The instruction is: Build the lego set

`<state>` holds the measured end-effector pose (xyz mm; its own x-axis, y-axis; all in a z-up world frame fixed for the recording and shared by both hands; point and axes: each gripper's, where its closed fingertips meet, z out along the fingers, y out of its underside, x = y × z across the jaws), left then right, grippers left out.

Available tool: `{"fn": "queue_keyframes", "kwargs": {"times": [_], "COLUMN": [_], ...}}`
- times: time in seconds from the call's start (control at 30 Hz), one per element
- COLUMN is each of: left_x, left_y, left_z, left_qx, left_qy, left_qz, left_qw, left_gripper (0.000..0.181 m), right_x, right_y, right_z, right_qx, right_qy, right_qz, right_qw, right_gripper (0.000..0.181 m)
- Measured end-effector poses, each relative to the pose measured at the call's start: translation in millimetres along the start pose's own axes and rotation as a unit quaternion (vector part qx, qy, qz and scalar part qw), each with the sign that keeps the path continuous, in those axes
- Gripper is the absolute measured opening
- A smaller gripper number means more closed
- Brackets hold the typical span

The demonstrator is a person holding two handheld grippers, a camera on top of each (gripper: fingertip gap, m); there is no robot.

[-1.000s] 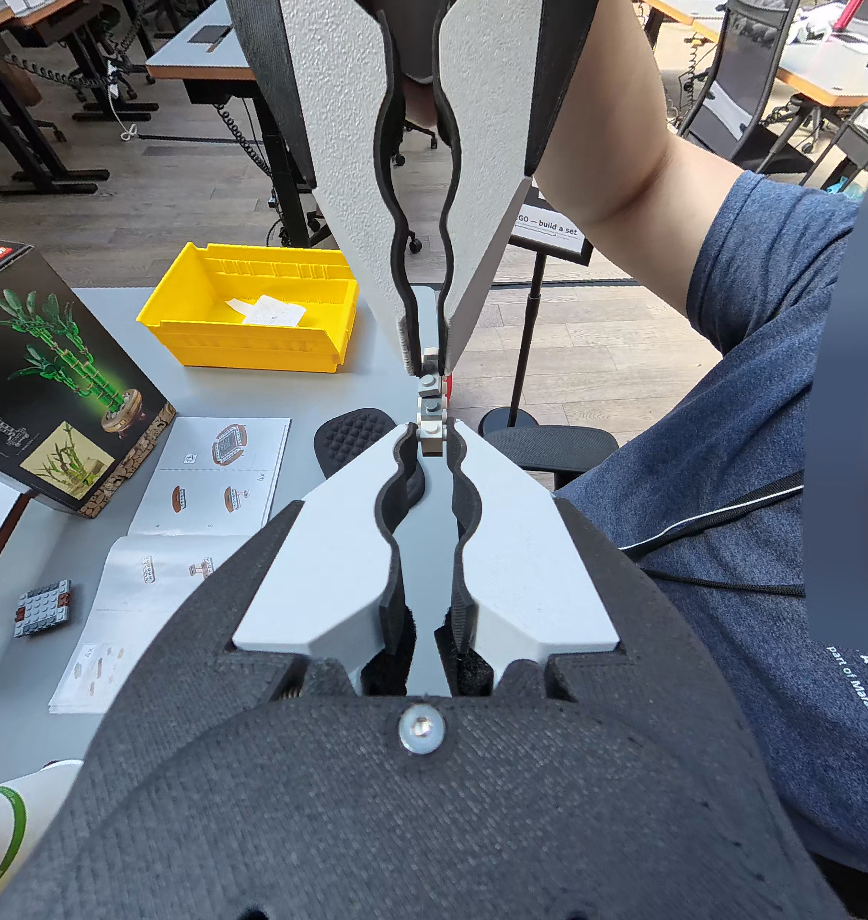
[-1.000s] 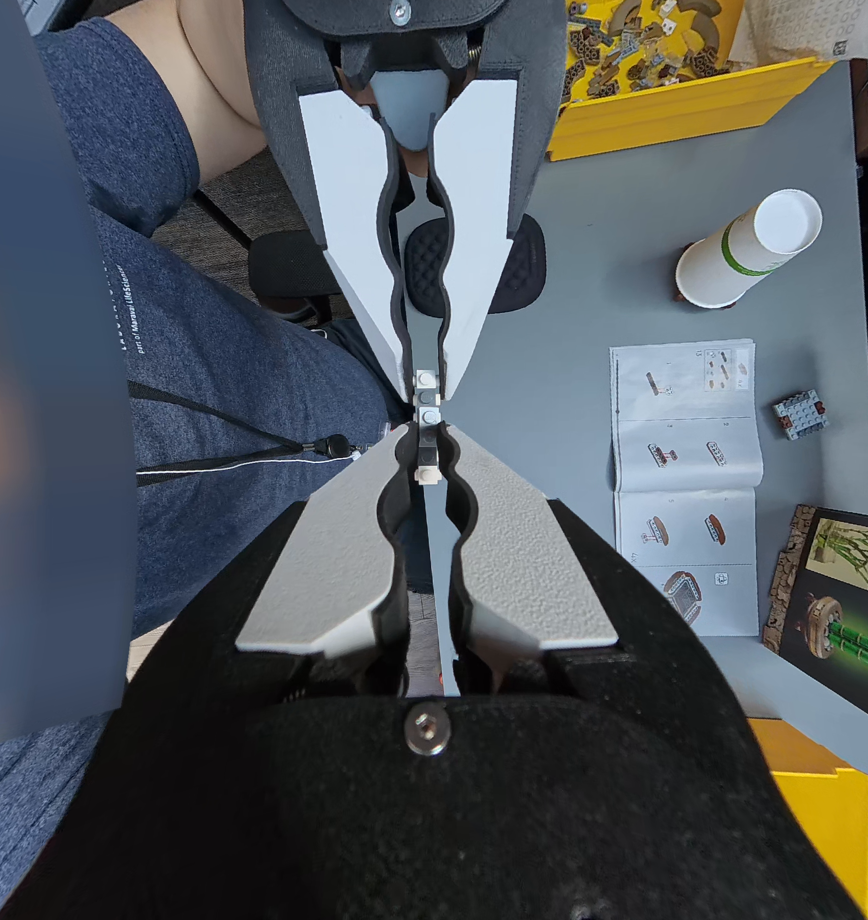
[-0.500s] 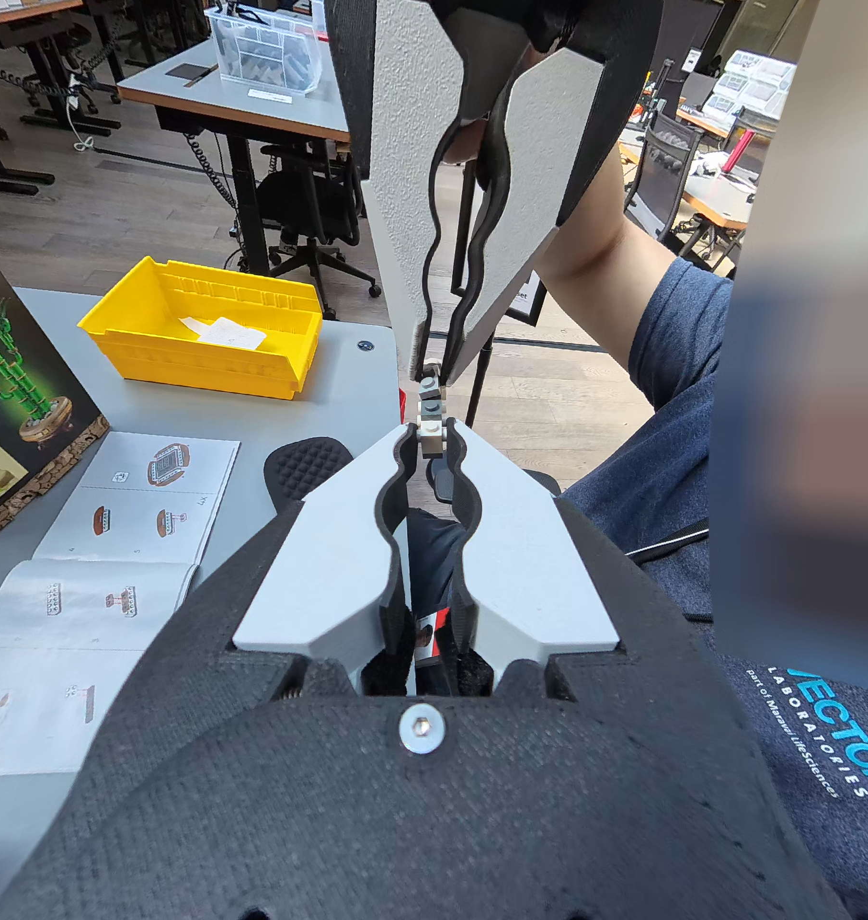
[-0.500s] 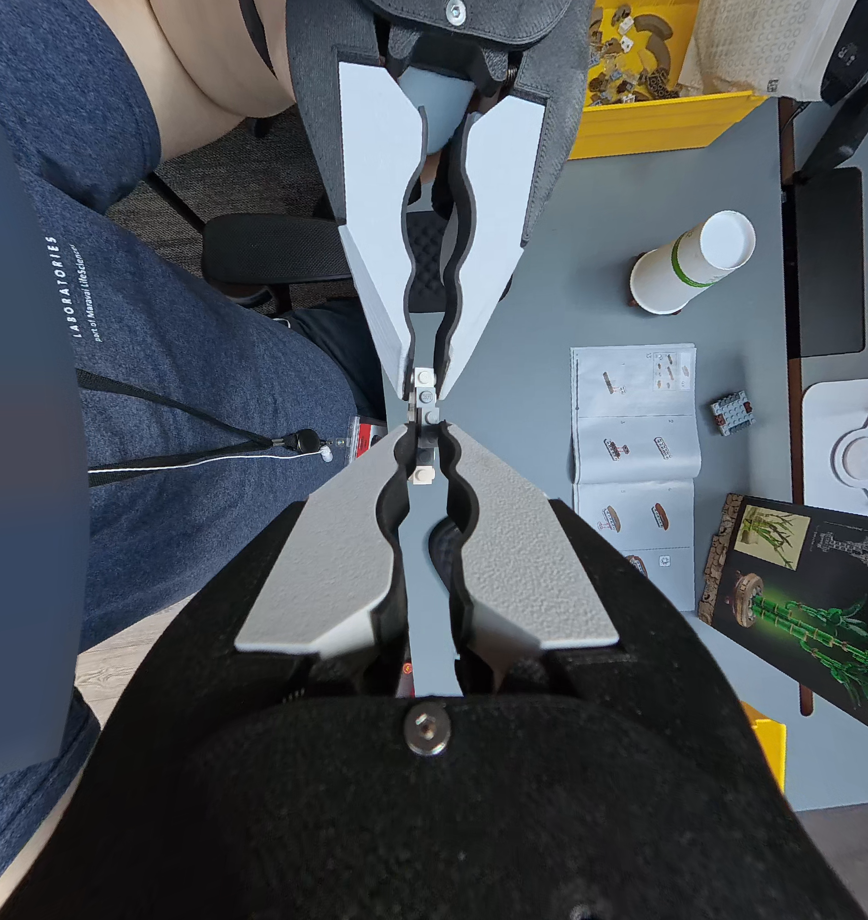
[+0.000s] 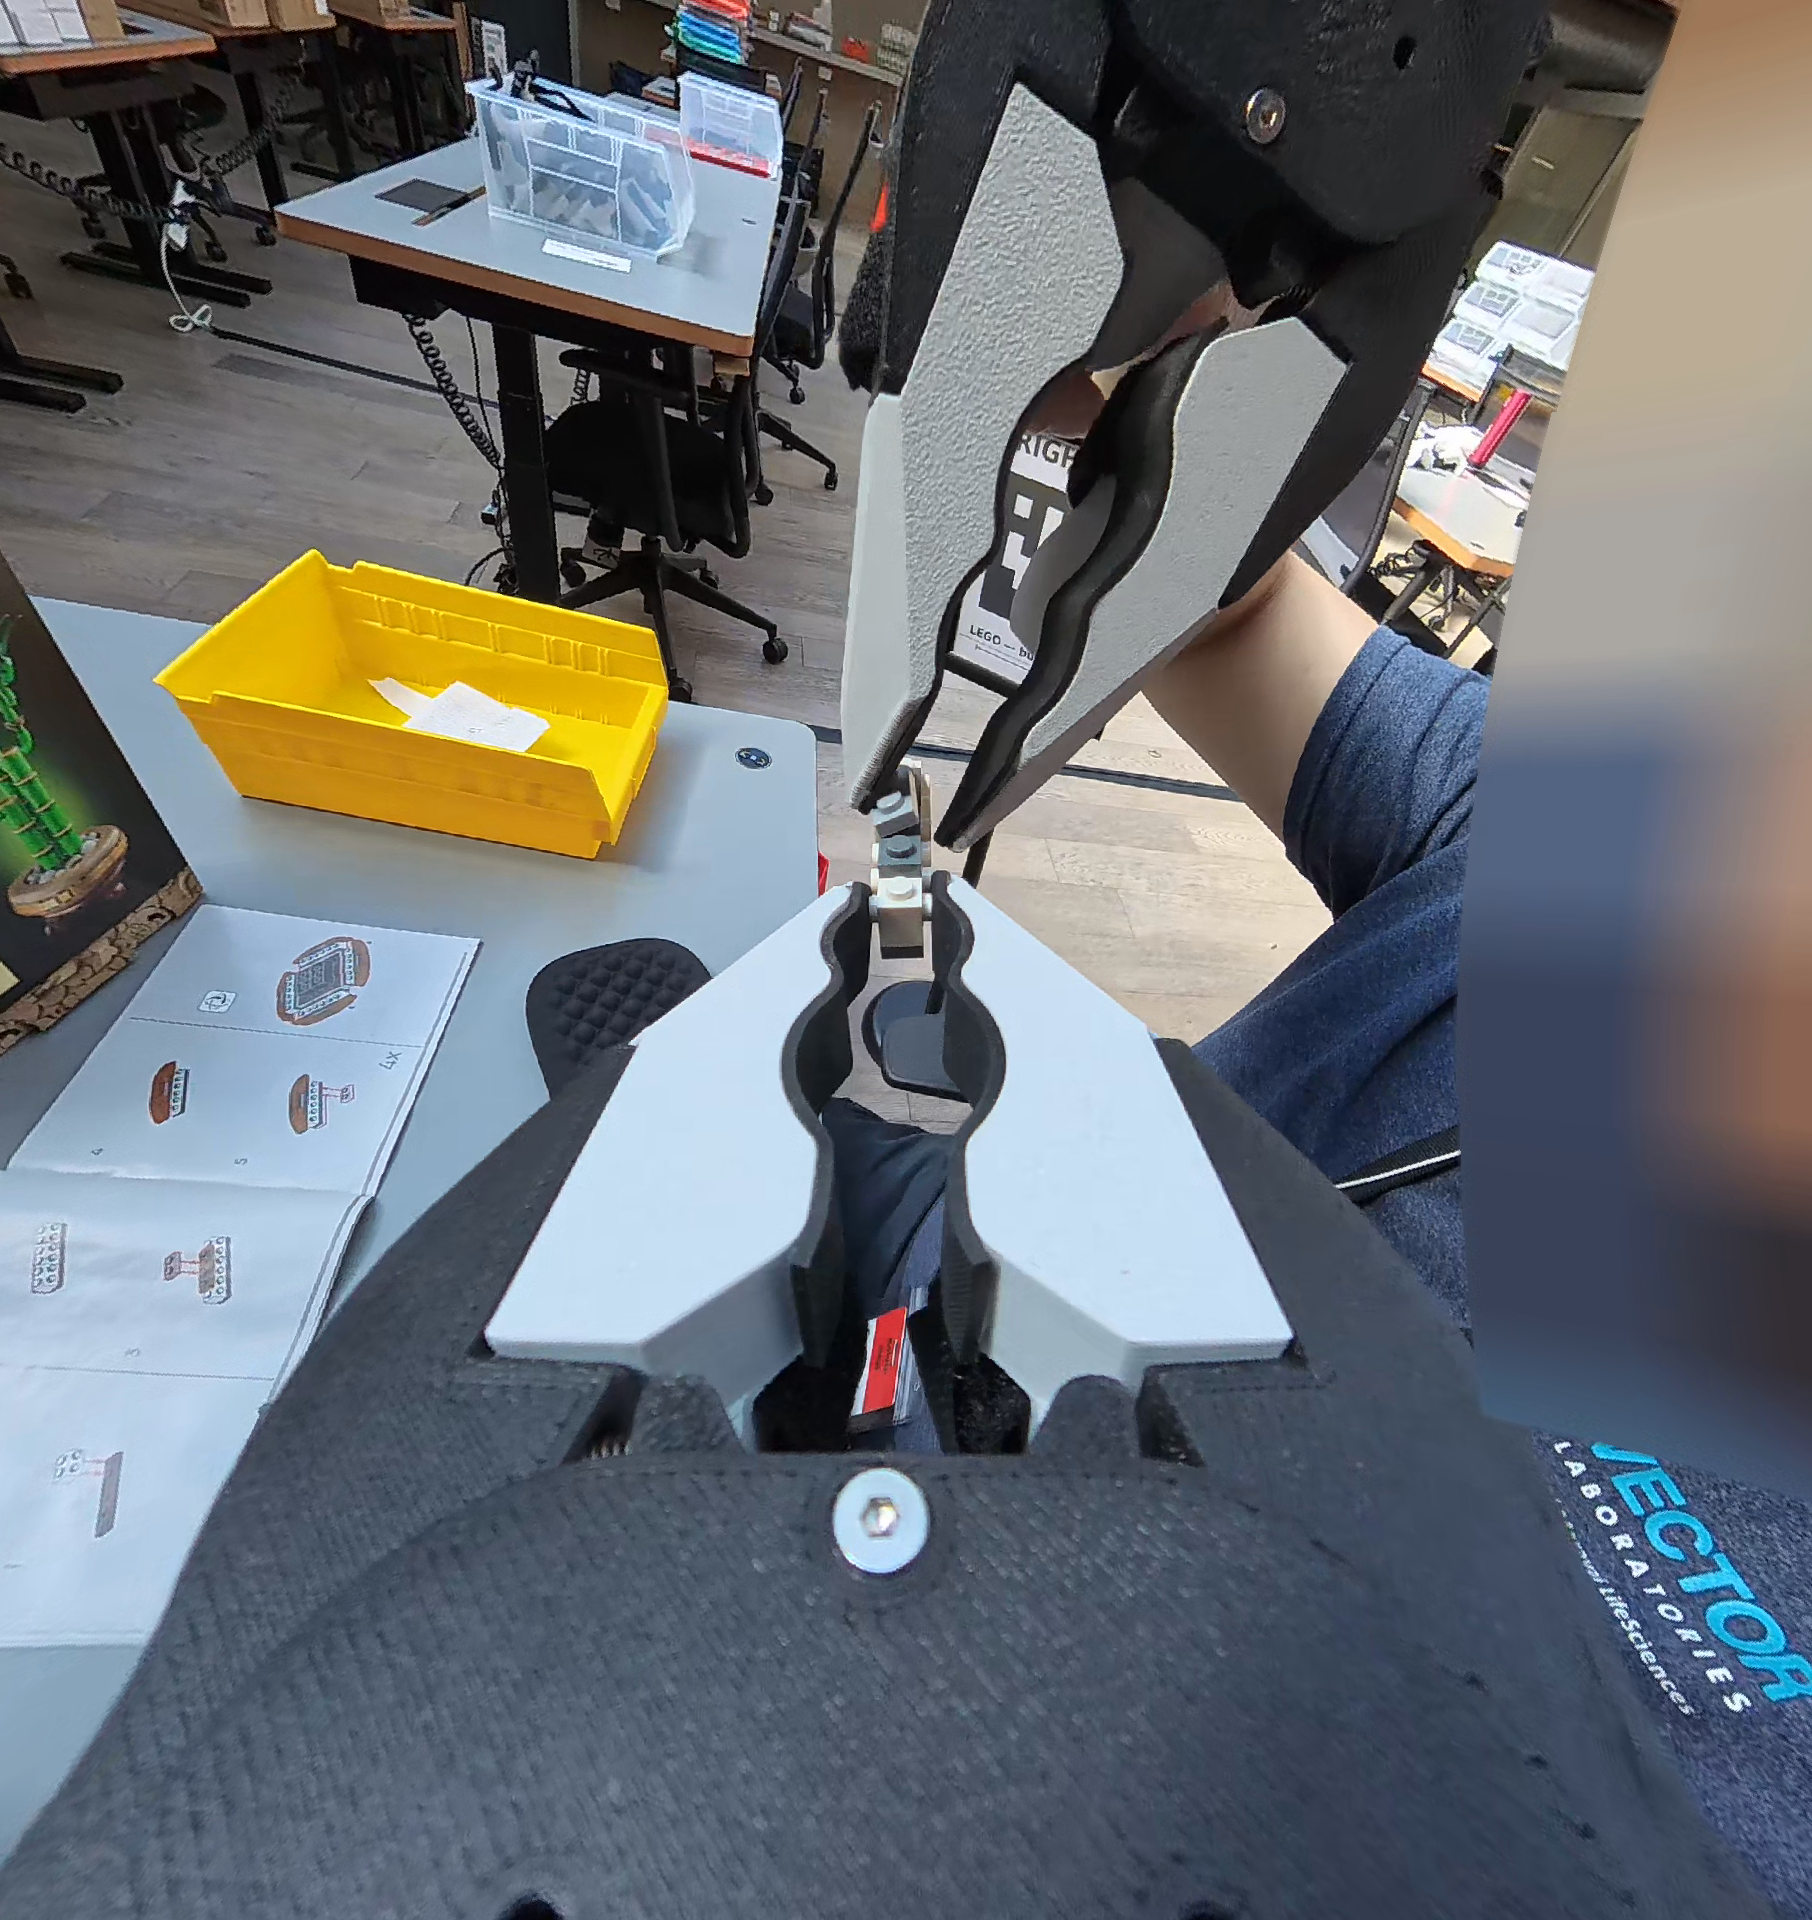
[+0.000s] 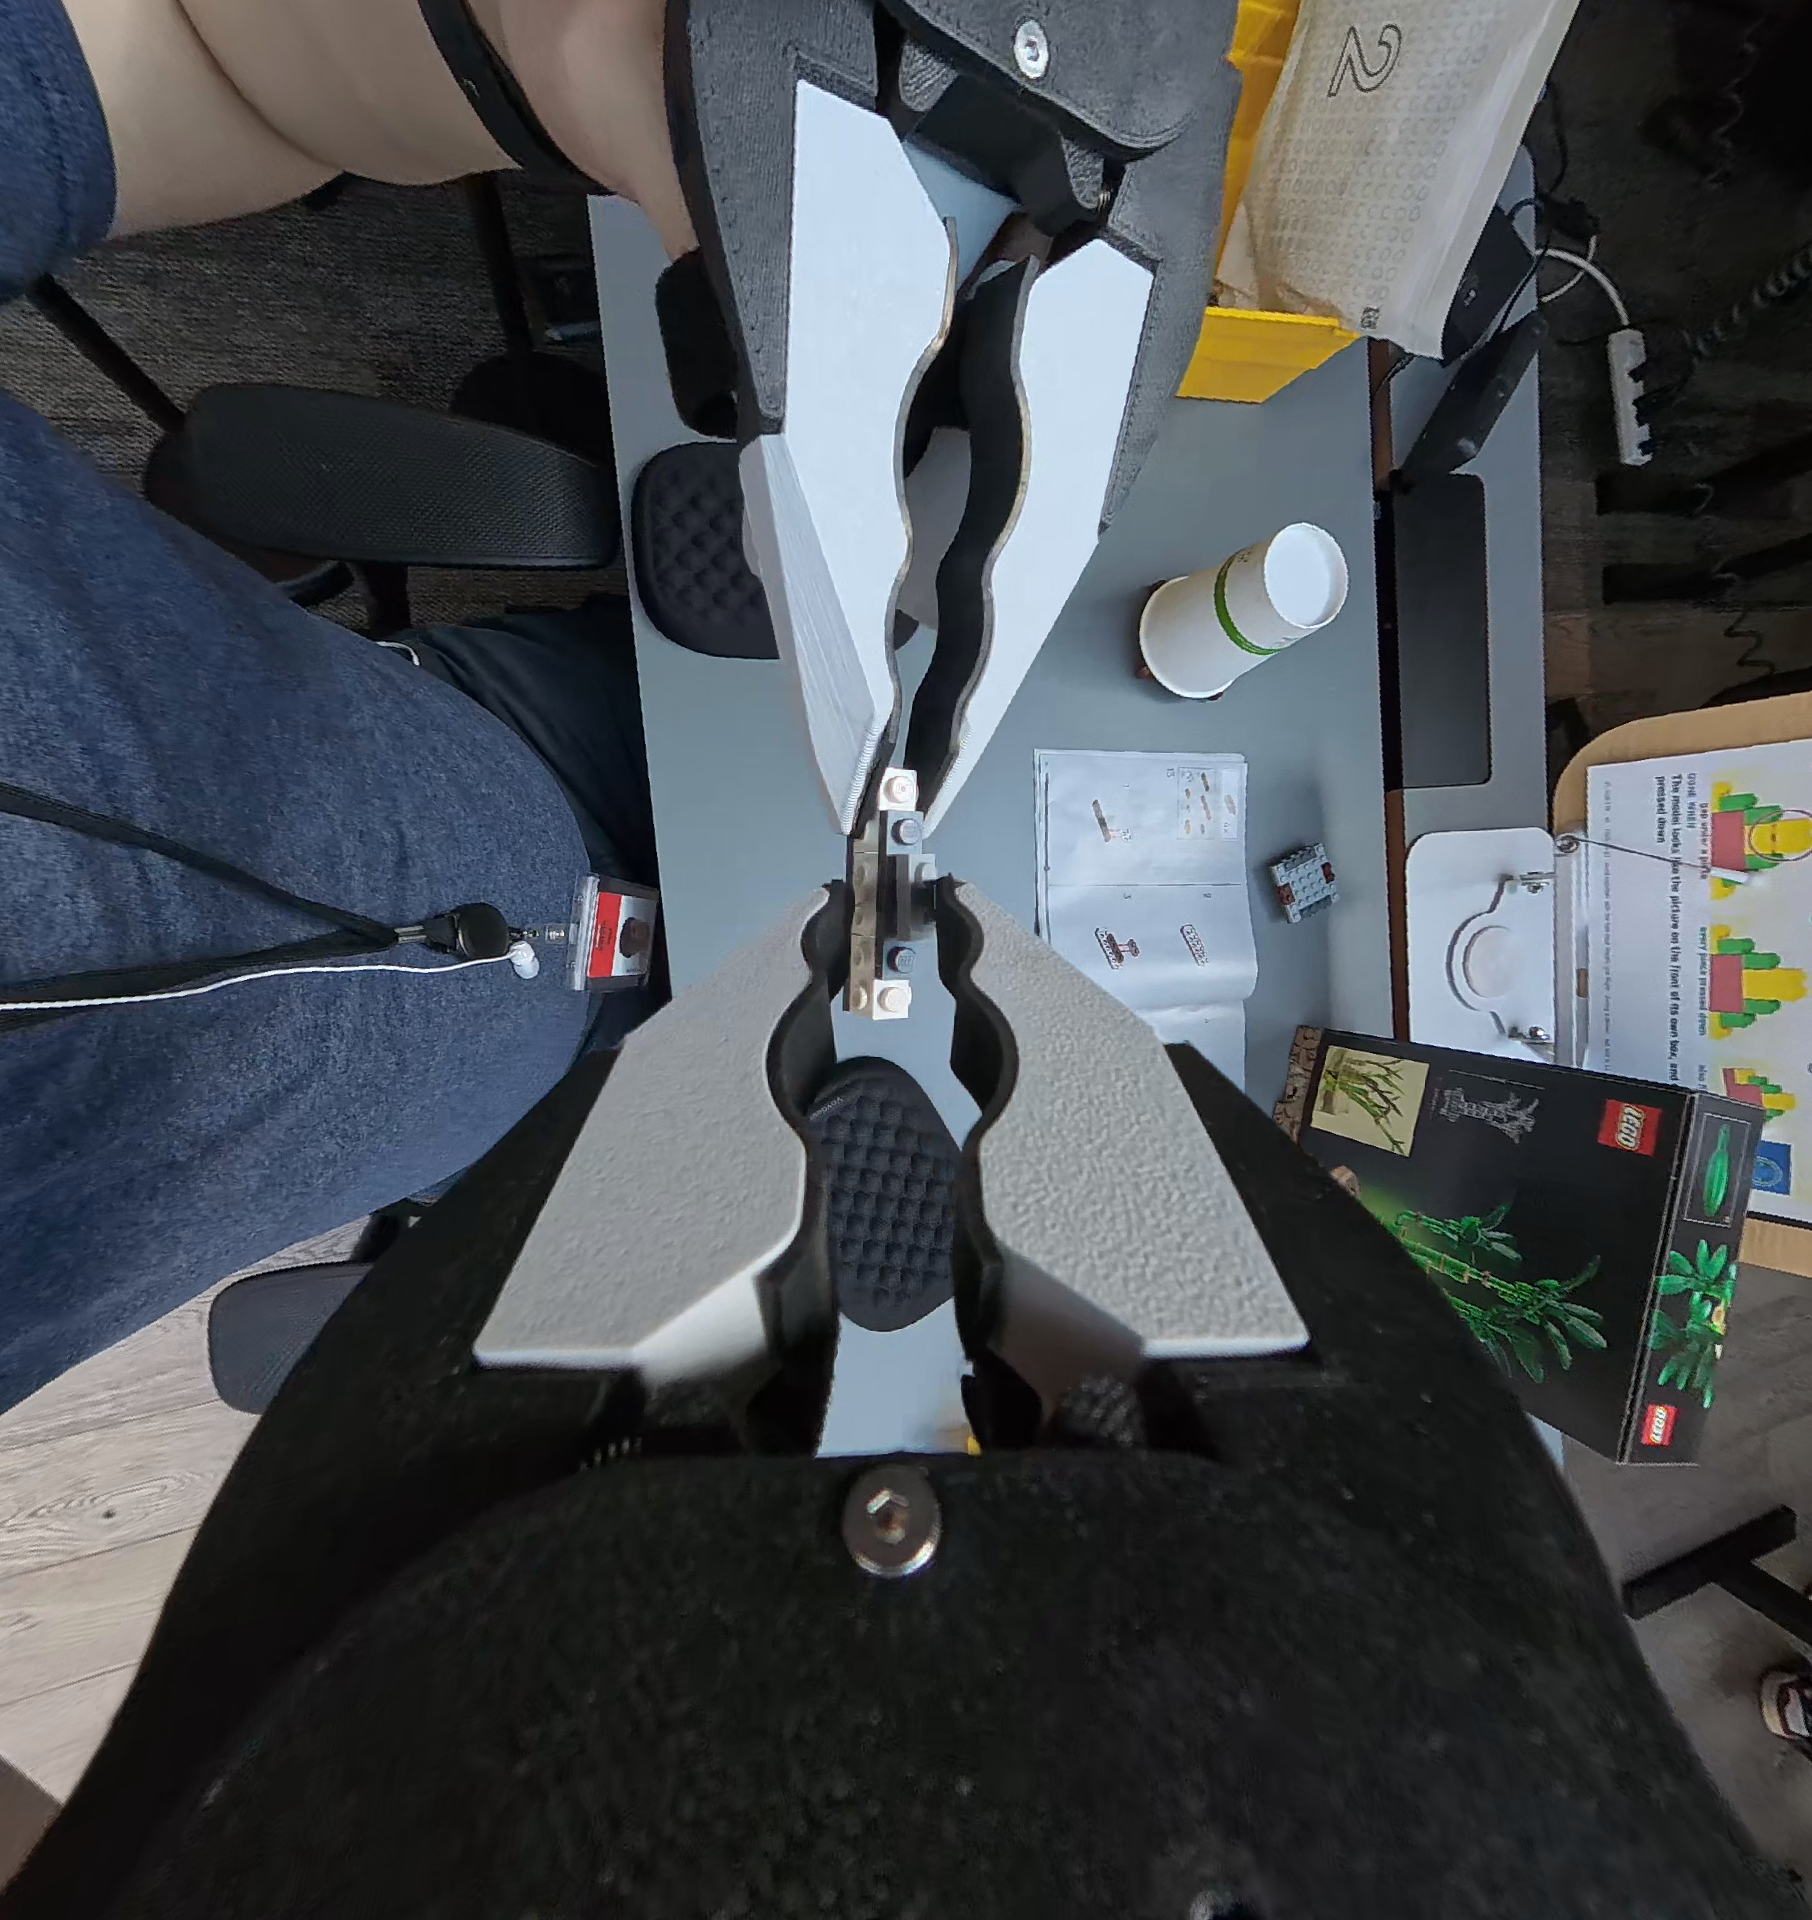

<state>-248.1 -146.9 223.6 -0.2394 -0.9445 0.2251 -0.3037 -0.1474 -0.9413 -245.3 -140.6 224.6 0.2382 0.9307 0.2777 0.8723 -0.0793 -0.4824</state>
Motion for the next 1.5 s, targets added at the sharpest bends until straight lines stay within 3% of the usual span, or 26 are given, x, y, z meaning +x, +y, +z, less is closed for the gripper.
{"fn": "queue_keyframes", "kwargs": {"times": [0.4, 0.63, 0.93, 1.07, 1.2, 1.4, 1.5], "left_x": [-0.4, 1.5, -8.8, -12.8, -9.9, -2.4, -1.2], "left_y": [-4.3, -2.5, 8.8, 12.9, 14.3, 32.2, 40.4], "left_z": [-4.0, -4.3, -5.1, -2.7, -4.7, 8.7, 17.0], "left_qx": [0.024, 0.018, -0.013, -0.015, 0.054, 0.216, 0.245], "left_qy": [0.013, 0.005, -0.049, -0.081, -0.102, -0.090, -0.095], "left_qz": [-0.038, -0.026, 0.013, 0.051, 0.065, 0.041, 0.065], "left_qw": [0.999, 0.999, 0.999, 0.995, 0.991, 0.971, 0.963], "left_gripper": [0.009, 0.009, 0.009, 0.010, 0.051, 0.051, 0.029], "right_x": [1.1, 4.1, 8.4, 11.4, 13.9, -8.5, -16.1], "right_y": [-0.7, -0.5, 0.4, 2.3, 1.4, 4.6, 7.5], "right_z": [6.6, 14.6, 27.1, 31.2, 24.2, 43.0, 49.2], "right_qx": [-0.004, -0.007, 0.087, 0.129, 0.155, 0.212, 0.229], "right_qy": [0.121, 0.183, 0.189, 0.250, 0.379, 0.424, 0.442], "right_qz": [-0.056, -0.082, -0.059, -0.086, -0.154, -0.196, -0.215], "right_qw": [0.991, 0.980, 0.976, 0.956, 0.899, 0.858, 0.840], "right_gripper": [0.031, 0.018, 0.018, 0.017, 0.017, 0.017, 0.017]}}
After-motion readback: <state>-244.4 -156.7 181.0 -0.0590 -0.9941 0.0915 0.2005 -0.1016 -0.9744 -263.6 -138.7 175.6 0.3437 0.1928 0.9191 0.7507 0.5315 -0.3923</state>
